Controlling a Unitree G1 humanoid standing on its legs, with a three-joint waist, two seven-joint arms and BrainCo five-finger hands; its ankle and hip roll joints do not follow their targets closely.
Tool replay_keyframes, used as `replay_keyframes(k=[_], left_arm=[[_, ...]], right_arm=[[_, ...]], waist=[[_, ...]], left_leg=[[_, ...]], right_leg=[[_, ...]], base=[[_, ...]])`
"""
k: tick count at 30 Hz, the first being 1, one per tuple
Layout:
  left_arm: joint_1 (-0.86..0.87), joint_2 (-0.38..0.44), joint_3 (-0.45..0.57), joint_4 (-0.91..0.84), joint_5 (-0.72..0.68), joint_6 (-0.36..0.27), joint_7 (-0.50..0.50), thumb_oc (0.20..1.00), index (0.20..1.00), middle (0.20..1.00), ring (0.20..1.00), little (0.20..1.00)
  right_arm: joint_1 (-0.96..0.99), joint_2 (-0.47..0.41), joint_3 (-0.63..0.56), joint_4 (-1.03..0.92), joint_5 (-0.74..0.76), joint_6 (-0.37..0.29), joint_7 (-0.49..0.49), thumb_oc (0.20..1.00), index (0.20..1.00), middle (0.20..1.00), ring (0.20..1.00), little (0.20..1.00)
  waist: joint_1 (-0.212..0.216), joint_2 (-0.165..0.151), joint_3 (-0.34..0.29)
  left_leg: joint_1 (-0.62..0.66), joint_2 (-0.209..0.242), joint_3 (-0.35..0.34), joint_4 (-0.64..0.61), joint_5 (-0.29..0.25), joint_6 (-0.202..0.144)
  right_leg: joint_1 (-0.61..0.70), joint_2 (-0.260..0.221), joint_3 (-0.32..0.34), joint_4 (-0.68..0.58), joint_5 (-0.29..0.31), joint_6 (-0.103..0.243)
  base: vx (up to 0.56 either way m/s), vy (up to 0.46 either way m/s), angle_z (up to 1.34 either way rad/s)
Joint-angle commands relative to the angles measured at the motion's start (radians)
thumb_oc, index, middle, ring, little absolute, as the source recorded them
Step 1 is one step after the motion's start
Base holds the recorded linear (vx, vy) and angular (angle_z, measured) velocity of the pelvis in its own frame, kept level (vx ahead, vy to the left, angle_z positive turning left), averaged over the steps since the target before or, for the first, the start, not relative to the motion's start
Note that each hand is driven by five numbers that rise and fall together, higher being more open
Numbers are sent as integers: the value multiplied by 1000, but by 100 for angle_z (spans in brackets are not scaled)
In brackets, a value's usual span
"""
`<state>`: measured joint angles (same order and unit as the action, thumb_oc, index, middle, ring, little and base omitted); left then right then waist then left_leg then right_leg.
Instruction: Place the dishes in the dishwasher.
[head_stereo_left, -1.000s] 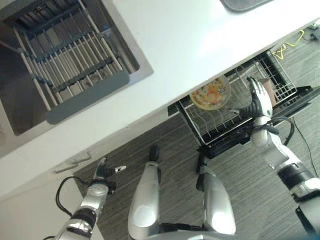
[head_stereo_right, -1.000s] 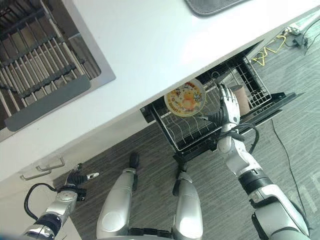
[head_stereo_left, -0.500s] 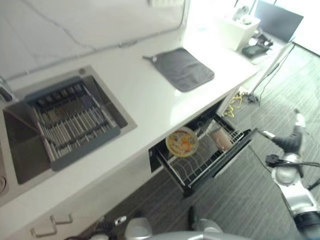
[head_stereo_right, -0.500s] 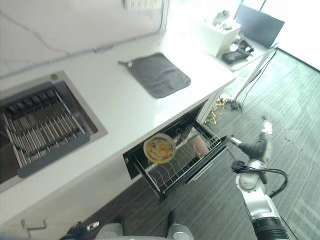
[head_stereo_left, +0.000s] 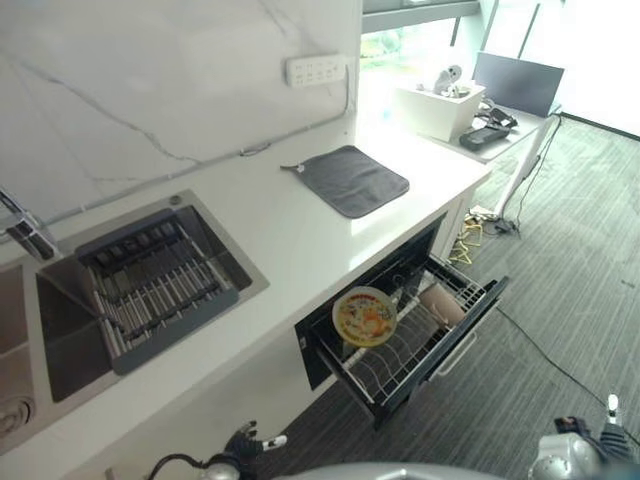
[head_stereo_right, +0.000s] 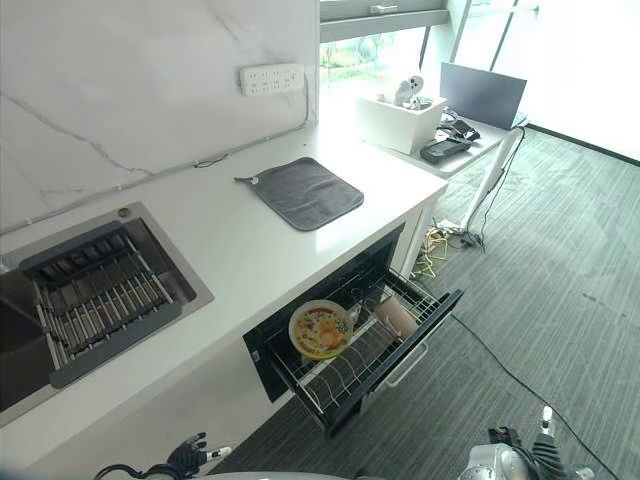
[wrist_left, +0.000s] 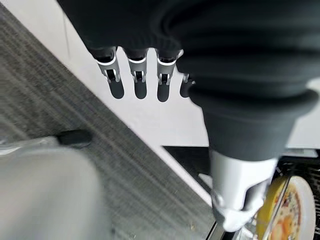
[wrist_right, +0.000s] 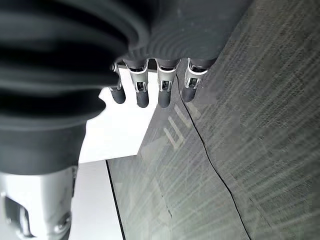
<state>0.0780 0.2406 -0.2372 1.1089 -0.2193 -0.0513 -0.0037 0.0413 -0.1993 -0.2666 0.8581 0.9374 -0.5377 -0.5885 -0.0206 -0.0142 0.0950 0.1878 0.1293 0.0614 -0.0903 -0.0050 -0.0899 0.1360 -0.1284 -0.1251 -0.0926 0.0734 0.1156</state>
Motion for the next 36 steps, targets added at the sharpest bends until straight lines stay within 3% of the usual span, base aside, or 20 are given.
replay_keyframes(k=[1, 3, 8, 13, 14, 18, 25, 34, 36], left_arm=[[-51, 33, 4, 43, -31, 19, -20, 1000, 1000, 1000, 1000, 1000], [-37, 39, -9, 52, -49, 36, -18, 1000, 1000, 1000, 1000, 1000], [-22, 63, -25, 57, -30, 53, -27, 1000, 1000, 1000, 1000, 1000], [-36, 84, -40, 32, -46, 72, -19, 1000, 1000, 1000, 1000, 1000], [-42, 89, -53, 17, -53, 83, -15, 1000, 1000, 1000, 1000, 1000], [-50, 87, -77, 2, -135, 91, 12, 1000, 1000, 1000, 1000, 1000], [3, 52, -85, 27, -182, 85, 24, 1000, 1000, 1000, 1000, 1000], [55, 65, -60, 89, -120, 59, -13, 1000, 1000, 1000, 1000, 1000], [60, 85, -54, 67, -106, 57, -30, 1000, 1000, 1000, 1000, 1000]], right_arm=[[-64, -21, -15, -27, 101, -23, 167, 1000, 1000, 1000, 1000, 1000], [-74, -8, 16, 16, 166, 10, 304, 1000, 1000, 1000, 1000, 1000], [-117, 2, 71, 106, 290, 75, 461, 1000, 1000, 1000, 1000, 1000], [-174, 28, 131, 167, 439, 176, 629, 1000, 1000, 1000, 1000, 1000], [-190, 20, 139, 163, 464, 203, 648, 1000, 1000, 1000, 1000, 1000], [-249, -17, 138, 168, 439, 255, 659, 1000, 1000, 1000, 1000, 1000], [-374, -82, 182, 177, 306, 321, 680, 1000, 1000, 1000, 1000, 1000], [-547, -153, 263, 152, 136, 409, 669, 1000, 1000, 1000, 1000, 1000], [-626, -191, 283, 127, 106, 417, 646, 1000, 1000, 1000, 1000, 1000]], waist=[[8, 0, 43], [14, 18, 37], [37, 41, 38], [63, 61, 85], [66, 76, 109], [82, 131, 149], [147, 213, 180], [223, 224, 187], [253, 233, 193]], left_leg=[[-11, 18, 32, 9, -31, 33], [-3, 15, 29, 5, -31, 33], [-4, 10, 28, 37, -38, 42], [-71, -32, -34, 271, -136, 87], [-90, -47, -54, 340, -174, 95], [-142, -75, -67, 440, -208, 81], [-224, -125, -91, 519, -186, 55], [-262, -156, -143, 504, -133, 41], [-280, -165, -172, 476, -99, 35]], right_leg=[[23, -49, -47, 55, -73, 9], [35, -57, -59, 49, -73, 12], [37, -78, -90, 101, -102, 6], [-15, -89, -91, 340, -202, -36], [-34, -93, -85, 443, -256, -54], [-74, -127, -100, 629, -354, -80], [-137, -195, -139, 844, -445, -110], [-160, -212, -169, 912, -477, -122], [-184, -220, -181, 919, -474, -115]], base=[[41, 9, 2], [71, 2, 7], [40, -10, 25], [-36, -14, 29], [-42, 68, 49], [-67, 129, 48], [15, 149, 38], [118, 59, 23], [92, 82, -3]])
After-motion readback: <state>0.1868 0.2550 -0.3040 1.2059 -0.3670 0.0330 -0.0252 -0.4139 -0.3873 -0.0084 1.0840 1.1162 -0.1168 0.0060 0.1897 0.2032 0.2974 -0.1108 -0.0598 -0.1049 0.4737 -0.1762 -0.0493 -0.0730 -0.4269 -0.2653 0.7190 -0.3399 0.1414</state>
